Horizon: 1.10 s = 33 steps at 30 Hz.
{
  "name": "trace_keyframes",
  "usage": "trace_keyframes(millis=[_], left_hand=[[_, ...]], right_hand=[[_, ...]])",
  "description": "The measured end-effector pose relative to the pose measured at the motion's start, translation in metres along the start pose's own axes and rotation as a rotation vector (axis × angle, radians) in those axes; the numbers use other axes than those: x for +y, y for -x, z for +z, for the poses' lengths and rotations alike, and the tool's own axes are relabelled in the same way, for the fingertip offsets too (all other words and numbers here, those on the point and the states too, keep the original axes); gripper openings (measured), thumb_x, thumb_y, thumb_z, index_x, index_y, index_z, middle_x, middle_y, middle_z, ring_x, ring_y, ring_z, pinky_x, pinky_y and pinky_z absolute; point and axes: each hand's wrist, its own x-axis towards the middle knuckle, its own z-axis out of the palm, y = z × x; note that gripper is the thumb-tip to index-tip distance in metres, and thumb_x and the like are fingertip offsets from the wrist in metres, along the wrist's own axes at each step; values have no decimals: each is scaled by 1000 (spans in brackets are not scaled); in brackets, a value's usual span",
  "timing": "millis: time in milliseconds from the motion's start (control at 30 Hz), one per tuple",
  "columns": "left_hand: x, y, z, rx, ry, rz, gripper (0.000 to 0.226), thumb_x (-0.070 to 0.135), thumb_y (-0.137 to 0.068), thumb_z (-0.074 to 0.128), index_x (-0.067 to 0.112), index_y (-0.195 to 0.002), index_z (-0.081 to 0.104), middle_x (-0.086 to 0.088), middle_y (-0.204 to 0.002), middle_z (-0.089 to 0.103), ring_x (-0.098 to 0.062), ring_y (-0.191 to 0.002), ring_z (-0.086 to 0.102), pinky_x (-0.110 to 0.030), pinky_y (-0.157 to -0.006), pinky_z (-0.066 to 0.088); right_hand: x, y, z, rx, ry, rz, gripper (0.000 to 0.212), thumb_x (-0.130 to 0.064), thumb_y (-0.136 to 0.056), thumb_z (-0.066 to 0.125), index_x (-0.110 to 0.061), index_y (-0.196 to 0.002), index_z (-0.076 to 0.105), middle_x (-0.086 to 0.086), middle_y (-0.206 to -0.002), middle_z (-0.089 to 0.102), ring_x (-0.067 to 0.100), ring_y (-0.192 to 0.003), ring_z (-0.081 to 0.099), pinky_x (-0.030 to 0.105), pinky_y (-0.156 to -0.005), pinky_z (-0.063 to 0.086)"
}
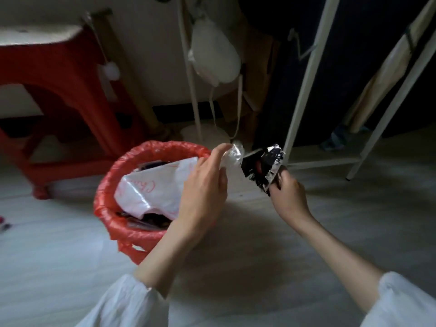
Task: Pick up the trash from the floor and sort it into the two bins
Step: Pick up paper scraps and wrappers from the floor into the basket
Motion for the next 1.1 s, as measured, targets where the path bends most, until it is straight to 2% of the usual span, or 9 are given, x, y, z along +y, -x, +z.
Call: trace_keyframes(millis=[133, 233, 333, 400, 500, 600, 733, 867, 1100], left_hand=[[-45, 17, -57, 72, -178, -145, 52, -3, -85, 52, 23, -130, 45, -10, -102, 63, -25, -93, 57, -34, -72, 46], [-77, 32, -84, 49, -334, -206, 58, -14, -74, 56, 14, -125, 53, -11, -96, 64, -28, -86, 56, -33, -68, 45], [-103, 44, -91, -171, -508, -183, 67, -14, -65, 55, 11, -128, 52, -13, -118, 62, -35, -96, 56, -40, -80, 47], [-110, 44, -91, -388, -518, -250, 66, -6, -77, 49, 16, -138, 40, -10, -137, 46, -35, -120, 42, -41, -101, 33], [-122, 41, -91, -689, -519, -385, 57, 10, -93, 33, 25, -146, 22, -6, -153, 21, -31, -139, 14, -43, -115, 11], [-129, 40, -88, -855, -528, -437, 50, 28, -99, 22, 29, -148, 12, -4, -158, 6, -28, -144, -2, -47, -117, 2], [-130, 34, -80, -1115, -613, -499, 55, 42, -100, 18, 31, -148, -5, -3, -156, -14, -26, -142, -18, -43, -116, -9], [-145, 23, -63, -1362, -668, -550, 55, 38, -101, 21, 28, -148, -5, -4, -155, -20, -35, -139, -21, -52, -115, -6], [-167, 20, -44, -1476, -746, -559, 69, 57, -94, 28, 29, -148, -5, -10, -156, -10, -39, -142, 3, -48, -114, 14]], right_hand=[[-76, 4, 30, -95, -27, -164, 7, -5, -86, 50, -10, -86, 55, 20, -97, 65, 36, -90, 58, 28, -65, 32], [-107, 12, 58, -256, 20, -362, 40, -3, -84, 48, -18, -120, 57, 6, -126, 59, 27, -113, 55, 30, -84, 44], [-110, 20, 88, -439, 233, -453, 57, -8, -91, 43, -26, -143, 32, 0, -149, 33, 20, -137, 31, 31, -111, 24], [-103, 25, 104, -544, 461, -518, 53, -18, -98, 37, -28, -147, 20, 3, -157, 15, 22, -144, 15, 36, -118, 8], [-97, 27, 116, -652, 643, -525, 44, -25, -101, 28, -26, -145, 25, 6, -156, 16, 22, -144, 12, 41, -117, -1], [-101, 21, 122, -760, 752, -527, 42, -29, -99, 26, -23, -139, 37, 4, -150, 30, 23, -138, 26, 46, -116, 8], [-112, 11, 135, -994, 905, -424, 50, -23, -93, 31, -26, -142, 32, 2, -152, 27, 28, -138, 29, 48, -110, 26], [-117, 5, 153, -1176, 956, -350, 52, -16, -92, 34, -18, -144, 31, 6, -154, 24, 31, -139, 26, 44, -111, 28], [-109, -4, 171, -1308, 1043, -339, 62, -10, -91, 40, -23, -148, 19, 5, -158, 5, 31, -144, 11, 47, -113, 24]])
